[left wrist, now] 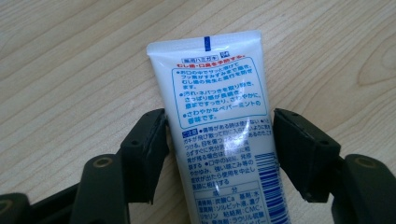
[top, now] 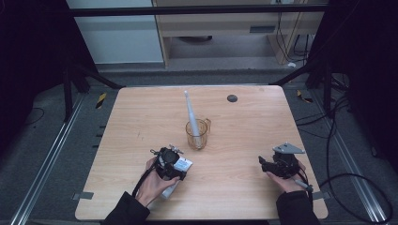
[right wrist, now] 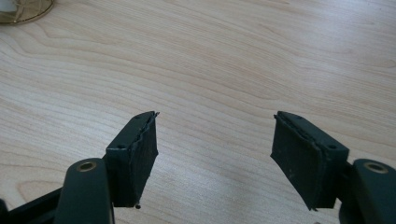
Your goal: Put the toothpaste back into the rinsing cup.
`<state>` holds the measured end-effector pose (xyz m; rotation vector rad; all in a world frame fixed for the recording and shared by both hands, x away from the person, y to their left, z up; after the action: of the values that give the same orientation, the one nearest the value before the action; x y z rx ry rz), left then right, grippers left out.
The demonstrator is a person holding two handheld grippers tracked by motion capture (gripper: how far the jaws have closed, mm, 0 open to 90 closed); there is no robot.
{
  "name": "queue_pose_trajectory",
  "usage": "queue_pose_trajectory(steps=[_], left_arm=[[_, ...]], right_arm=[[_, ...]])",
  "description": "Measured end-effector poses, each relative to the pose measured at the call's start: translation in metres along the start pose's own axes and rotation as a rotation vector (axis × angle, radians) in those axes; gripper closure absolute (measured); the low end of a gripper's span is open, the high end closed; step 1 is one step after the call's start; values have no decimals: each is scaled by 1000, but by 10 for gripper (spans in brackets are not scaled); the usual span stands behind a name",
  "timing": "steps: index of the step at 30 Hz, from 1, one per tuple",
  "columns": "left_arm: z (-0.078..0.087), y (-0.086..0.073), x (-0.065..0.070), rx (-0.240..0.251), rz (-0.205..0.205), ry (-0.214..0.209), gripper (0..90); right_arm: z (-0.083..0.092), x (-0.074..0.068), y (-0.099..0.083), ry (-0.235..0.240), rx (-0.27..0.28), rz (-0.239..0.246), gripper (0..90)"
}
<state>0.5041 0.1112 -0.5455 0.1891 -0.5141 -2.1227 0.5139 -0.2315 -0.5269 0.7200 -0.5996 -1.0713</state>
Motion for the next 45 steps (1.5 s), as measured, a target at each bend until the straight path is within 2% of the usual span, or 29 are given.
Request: queue_pose_trajectory(steps=[5, 11, 16, 21, 28, 35, 39, 45], left_arm=[[-3, 3, -1, 2, 2, -3, 348], [-5, 5, 2, 13, -1, 34, 349], [-3, 4, 3, 5, 8, 36, 407], [0, 4, 4, 22, 17, 32, 494], [9, 4, 7, 30, -20, 26, 651], [15, 1, 9, 25, -35, -19, 683], [23, 3, 10, 46, -51, -28, 687], [44, 12, 8, 146, -45, -35, 688]], right_arm=[[-1, 0, 0, 0, -4, 1, 310], [0, -1, 0, 1, -2, -4, 310], [0, 0, 1, -1, 0, -1, 310], [0, 0, 0, 0, -2, -7, 311], [1, 3, 0, -2, 1, -10, 312], [2, 3, 1, -2, 4, -10, 313], [2, 3, 0, -3, 3, -9, 314], [2, 5, 0, -5, 7, -13, 314]])
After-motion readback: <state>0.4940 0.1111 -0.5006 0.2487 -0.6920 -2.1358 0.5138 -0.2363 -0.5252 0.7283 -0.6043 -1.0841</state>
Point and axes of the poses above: each handheld gripper's, and its own axes: z roughly backward along the jaws, y roughly out of its top, x roughly to its right, the point moved 8 cm from there along -z, roughly forward along the jaws, and after that the axes turned 3 degrees about z, right-handed, at the moved point
